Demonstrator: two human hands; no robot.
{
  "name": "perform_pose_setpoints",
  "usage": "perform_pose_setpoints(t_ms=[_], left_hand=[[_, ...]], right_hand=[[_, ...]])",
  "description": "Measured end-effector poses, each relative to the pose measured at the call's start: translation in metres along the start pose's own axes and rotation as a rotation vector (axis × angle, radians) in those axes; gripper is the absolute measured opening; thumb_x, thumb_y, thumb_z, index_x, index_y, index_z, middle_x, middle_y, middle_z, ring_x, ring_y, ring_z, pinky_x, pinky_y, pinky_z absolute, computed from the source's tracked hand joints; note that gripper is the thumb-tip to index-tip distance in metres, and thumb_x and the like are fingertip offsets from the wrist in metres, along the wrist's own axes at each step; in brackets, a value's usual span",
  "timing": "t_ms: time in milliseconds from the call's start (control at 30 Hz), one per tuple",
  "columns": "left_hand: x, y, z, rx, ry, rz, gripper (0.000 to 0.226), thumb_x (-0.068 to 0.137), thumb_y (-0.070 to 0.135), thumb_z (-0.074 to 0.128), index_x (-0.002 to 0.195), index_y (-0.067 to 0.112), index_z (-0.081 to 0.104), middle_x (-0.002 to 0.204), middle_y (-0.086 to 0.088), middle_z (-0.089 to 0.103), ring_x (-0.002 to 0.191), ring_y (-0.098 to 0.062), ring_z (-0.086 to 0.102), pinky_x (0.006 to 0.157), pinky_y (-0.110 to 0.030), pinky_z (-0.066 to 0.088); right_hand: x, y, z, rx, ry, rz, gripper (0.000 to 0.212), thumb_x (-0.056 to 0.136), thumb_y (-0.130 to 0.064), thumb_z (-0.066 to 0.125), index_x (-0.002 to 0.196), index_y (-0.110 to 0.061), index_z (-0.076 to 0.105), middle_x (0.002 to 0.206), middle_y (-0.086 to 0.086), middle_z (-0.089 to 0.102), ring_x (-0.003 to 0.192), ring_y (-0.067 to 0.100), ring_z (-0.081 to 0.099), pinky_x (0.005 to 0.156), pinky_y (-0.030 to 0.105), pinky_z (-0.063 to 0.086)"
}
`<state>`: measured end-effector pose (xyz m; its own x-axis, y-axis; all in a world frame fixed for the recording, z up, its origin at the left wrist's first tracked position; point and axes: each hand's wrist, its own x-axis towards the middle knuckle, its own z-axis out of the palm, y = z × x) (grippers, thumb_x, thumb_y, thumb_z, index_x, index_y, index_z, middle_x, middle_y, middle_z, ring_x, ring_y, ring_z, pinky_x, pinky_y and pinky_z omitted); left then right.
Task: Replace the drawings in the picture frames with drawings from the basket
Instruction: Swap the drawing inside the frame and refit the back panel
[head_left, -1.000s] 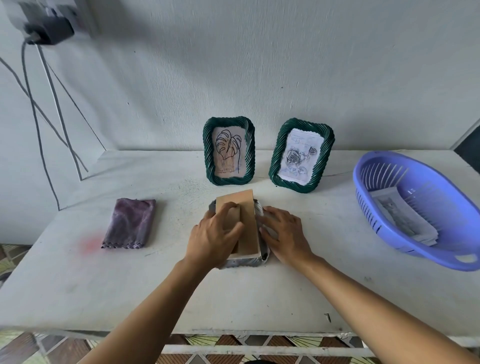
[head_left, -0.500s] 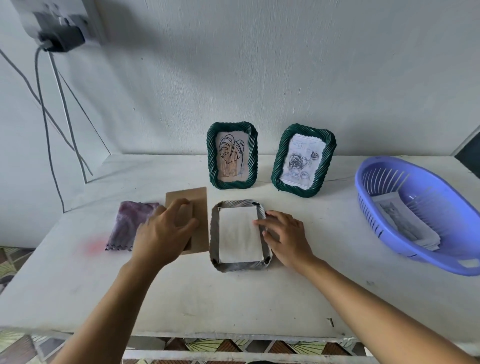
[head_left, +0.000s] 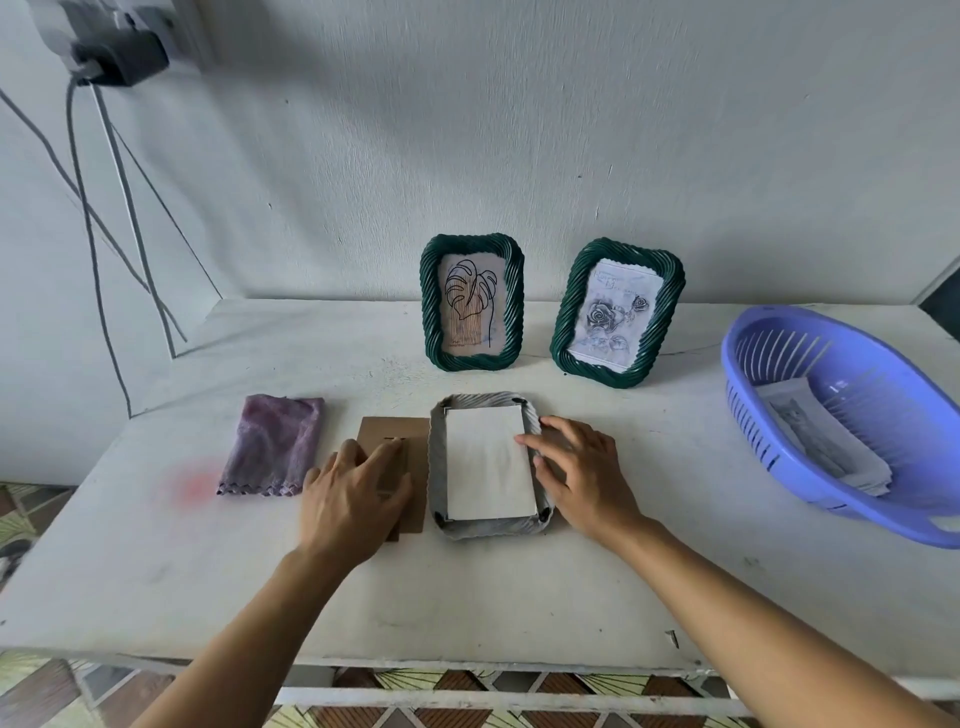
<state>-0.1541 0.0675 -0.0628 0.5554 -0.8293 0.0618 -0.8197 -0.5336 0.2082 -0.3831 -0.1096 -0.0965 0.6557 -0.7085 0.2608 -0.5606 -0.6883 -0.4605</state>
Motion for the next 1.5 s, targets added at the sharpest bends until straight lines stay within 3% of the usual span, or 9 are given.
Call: perform_pose_setpoints(t_ms=[133,233,367,533,667,967,1200,1367,1500], left_hand=[[-0.003,0.002,0.002,-0.025,0.051,-0.009,0.055,0.087,0.067,0.033,0.127,0.039,0.059,0.102,0.0,0.049,0.088,-0.027,0.061,0.078,-0.038,0.043],[0.006,0.01,-0.005,-0.084,0.031,-0.032,0.039,0.092,0.061,0.041,0.113,0.036,0.062,0.107,0.0,0.048,0.098,-0.026,0.059,0.081,-0.039,0.041],[0.025,0.02,-0.011,-0.153,0.038,0.024,0.028,0.094,0.043,0.053,0.114,0.029,0.067,0.11,-0.004,0.053,0.101,-0.032,0.06,0.084,-0.042,0.044],[0.04,0.028,0.001,-0.149,0.017,0.102,0.059,0.084,0.062,0.028,0.122,0.037,0.066,0.116,0.004,0.056,0.112,-0.024,0.053,0.085,-0.039,0.029],[0.046,0.027,0.011,-0.181,0.048,0.127,0.03,0.093,0.049,0.06,0.12,0.038,0.069,0.116,0.011,0.059,0.11,-0.02,0.051,0.084,-0.037,0.02],[0.048,0.022,0.017,-0.226,0.062,0.158,0.049,0.087,0.064,0.042,0.12,0.039,0.069,0.113,0.018,0.06,0.107,-0.016,0.051,0.083,-0.04,0.022],[0.052,0.03,0.013,-0.253,0.078,0.131,0.043,0.082,0.058,0.058,0.119,0.038,0.065,0.108,0.011,0.058,0.107,-0.019,0.054,0.083,-0.038,0.021],[0.061,0.035,0.008,-0.162,-0.016,0.197,0.055,0.089,0.058,0.051,0.142,0.044,0.045,0.127,0.005,0.047,0.124,-0.019,0.043,0.096,-0.048,0.026],[0.071,0.04,0.002,-0.134,-0.054,0.229,0.05,0.091,0.062,0.054,0.138,0.044,0.048,0.13,0.003,0.043,0.126,-0.02,0.039,0.095,-0.046,0.025]], right_hand=[[0.001,-0.001,-0.001,0.027,-0.014,0.013,0.041,0.091,-0.04,0.039,0.121,-0.04,0.067,0.131,-0.004,0.056,0.126,0.017,0.049,0.103,0.042,0.034],[0.004,-0.001,-0.003,0.069,-0.045,0.039,0.036,0.09,-0.036,0.048,0.12,-0.04,0.068,0.131,-0.005,0.055,0.127,0.016,0.048,0.103,0.038,0.03],[0.009,-0.003,-0.004,0.105,-0.045,0.062,0.04,0.085,-0.052,0.045,0.112,-0.04,0.071,0.125,-0.006,0.056,0.122,0.015,0.051,0.1,0.038,0.033],[0.033,-0.013,-0.007,0.083,0.009,0.068,0.037,0.082,-0.054,0.053,0.107,-0.033,0.072,0.116,-0.005,0.056,0.112,0.018,0.057,0.091,0.044,0.046],[0.055,-0.02,-0.007,0.021,-0.047,0.02,0.039,0.084,-0.049,0.066,0.118,-0.029,0.068,0.118,-0.002,0.053,0.117,0.021,0.05,0.091,0.045,0.043],[0.068,-0.02,-0.005,-0.092,-0.173,-0.016,0.053,0.083,-0.056,0.068,0.128,-0.029,0.062,0.125,-0.002,0.046,0.12,0.02,0.045,0.094,0.038,0.038],[0.067,-0.02,-0.002,-0.058,-0.121,-0.016,0.048,0.08,-0.052,0.073,0.12,-0.027,0.065,0.118,-0.001,0.048,0.115,0.022,0.048,0.091,0.039,0.039],[0.063,-0.019,0.002,-0.019,-0.076,-0.013,0.047,0.079,-0.048,0.077,0.118,-0.025,0.067,0.117,0.0,0.05,0.112,0.024,0.051,0.089,0.04,0.039],[0.06,-0.019,0.004,0.006,-0.051,-0.017,0.046,0.078,-0.047,0.078,0.117,-0.025,0.066,0.117,0.001,0.051,0.112,0.023,0.051,0.087,0.039,0.037]])
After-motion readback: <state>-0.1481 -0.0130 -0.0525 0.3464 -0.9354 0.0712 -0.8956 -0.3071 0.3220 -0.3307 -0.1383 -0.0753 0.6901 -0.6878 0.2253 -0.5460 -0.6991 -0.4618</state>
